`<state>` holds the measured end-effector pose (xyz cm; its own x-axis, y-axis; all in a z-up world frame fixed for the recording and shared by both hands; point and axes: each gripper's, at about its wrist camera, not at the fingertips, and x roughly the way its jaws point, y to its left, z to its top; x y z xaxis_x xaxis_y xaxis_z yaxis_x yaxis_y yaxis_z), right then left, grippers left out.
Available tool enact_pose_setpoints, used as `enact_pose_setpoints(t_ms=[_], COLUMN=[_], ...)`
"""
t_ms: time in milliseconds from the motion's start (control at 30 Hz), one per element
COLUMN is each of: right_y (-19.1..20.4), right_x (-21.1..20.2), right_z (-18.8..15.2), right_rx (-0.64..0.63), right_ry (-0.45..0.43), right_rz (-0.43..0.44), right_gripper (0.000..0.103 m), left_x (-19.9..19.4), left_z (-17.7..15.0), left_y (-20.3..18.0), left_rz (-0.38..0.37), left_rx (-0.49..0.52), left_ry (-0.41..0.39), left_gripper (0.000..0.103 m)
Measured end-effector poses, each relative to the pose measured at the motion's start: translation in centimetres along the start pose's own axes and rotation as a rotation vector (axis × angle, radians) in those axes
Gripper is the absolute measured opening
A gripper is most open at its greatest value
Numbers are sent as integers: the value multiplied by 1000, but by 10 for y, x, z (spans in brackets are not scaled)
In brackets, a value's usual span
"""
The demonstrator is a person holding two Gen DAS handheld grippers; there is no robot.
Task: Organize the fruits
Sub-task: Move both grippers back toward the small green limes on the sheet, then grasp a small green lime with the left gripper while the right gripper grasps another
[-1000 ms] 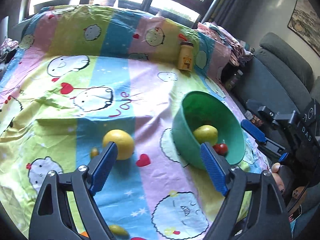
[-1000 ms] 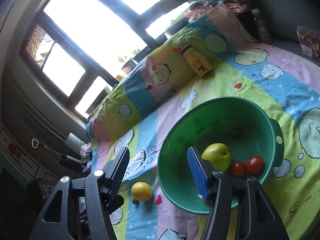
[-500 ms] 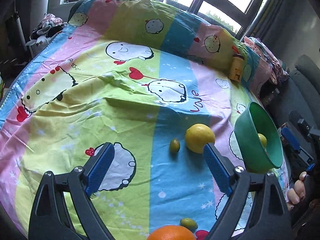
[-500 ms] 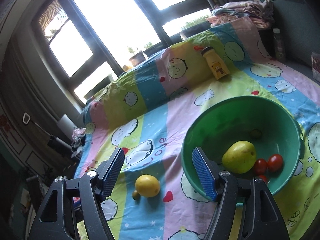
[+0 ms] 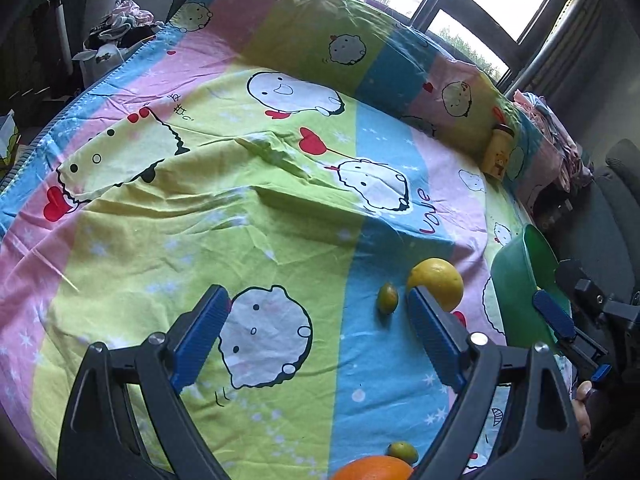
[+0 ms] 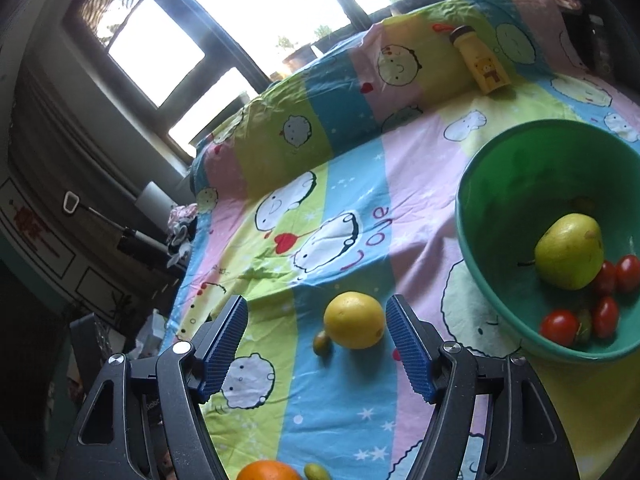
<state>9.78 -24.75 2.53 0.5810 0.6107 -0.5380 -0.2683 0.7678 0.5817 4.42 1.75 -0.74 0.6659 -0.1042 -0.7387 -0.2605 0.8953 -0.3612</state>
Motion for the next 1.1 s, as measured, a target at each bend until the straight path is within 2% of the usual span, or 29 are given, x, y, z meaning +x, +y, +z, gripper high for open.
enact_pose_setpoints(t_ms=[200,433,567,600,667,700,800,900,1100], right_y=[3,5,3,3,2,3,10,19,11], right_x=[14,28,26,25,25,26,31,32,31], right_z=[-3,-9,-17,-20,-26,-30,-48,-64,-74], right_rx=[16,16,-19,-35,-50,-56,-85,-156,-169], right_ry=[46,142,216,232,278,313,425,466,514], right_rz=[-8,-51,-136,-150,-137,-102,12,16,6], right_gripper=[72,72,71,65,55,48,37,31,27], left_x=[6,14,20,24,32,36,42,46,56], left_z=[-1,-4,1,3,5,4,1,1,1], left_y=[1,-9,-13,-13,-13,-14,-24,-33,-35], left_rz=[-12,-8,-6,-16,-38,-39,-45,-64,-80], left_rx=[5,70,94,82,56,49,89,114,98], left_ry=[43,76,49,62,103,126,148,153,181], left_gripper=[91,89,71,69,58,56,47,42,36])
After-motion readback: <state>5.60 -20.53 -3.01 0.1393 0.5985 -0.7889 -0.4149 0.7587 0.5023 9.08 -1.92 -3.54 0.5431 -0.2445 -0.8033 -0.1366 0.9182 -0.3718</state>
